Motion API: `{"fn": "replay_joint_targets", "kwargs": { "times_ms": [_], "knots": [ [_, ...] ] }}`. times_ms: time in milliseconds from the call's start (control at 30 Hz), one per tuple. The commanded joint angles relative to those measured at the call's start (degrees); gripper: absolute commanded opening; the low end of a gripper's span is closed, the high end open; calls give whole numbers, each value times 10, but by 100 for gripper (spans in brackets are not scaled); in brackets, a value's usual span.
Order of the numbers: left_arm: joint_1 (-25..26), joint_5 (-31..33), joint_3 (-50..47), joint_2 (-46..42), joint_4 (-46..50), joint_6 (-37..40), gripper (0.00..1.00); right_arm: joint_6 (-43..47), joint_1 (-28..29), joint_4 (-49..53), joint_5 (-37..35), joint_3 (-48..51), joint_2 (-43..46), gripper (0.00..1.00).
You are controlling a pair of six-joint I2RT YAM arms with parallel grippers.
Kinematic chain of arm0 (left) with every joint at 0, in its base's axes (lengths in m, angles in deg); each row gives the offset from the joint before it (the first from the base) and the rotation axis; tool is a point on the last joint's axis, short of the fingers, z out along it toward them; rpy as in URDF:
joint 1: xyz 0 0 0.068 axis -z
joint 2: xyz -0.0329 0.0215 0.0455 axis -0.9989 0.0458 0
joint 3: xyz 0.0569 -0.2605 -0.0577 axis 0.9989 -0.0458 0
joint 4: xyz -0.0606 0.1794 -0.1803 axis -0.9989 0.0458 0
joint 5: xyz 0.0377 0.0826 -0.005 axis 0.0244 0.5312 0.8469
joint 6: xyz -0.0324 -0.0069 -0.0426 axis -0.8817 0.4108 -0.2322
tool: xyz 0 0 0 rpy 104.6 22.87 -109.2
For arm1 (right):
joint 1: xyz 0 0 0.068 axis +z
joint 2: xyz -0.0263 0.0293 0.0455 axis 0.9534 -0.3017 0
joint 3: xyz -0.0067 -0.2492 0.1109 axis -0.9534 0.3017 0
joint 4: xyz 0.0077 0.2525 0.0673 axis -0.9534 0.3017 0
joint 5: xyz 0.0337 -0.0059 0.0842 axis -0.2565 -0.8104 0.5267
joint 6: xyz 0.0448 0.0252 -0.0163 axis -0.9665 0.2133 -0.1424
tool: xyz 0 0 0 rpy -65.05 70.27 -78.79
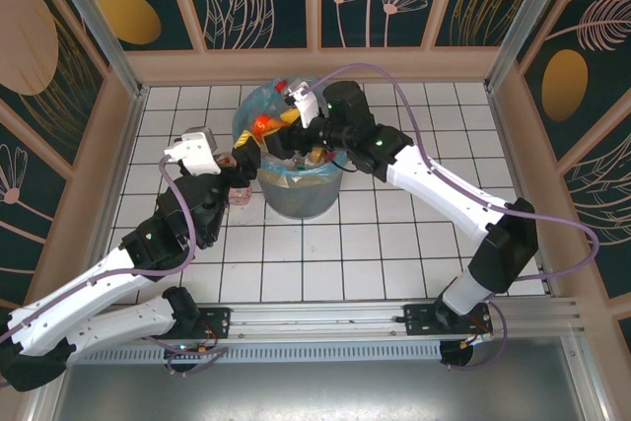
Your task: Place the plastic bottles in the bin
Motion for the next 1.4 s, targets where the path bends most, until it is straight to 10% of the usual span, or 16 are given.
{"fn": "replay_joint_targets", "kwargs": {
  "times_ms": [0, 733, 1367],
  "knots": [
    [0, 5, -2, -1, 5, -6, 81, 5, 0, -1, 2, -27, 0, 79],
    [0, 7, -13, -1, 0, -10, 82, 25, 8, 48, -45, -24, 36, 58],
    [1, 11, -13, -3, 3, -5, 82, 35, 17, 248, -59, -188, -149, 37]
  ]
}}
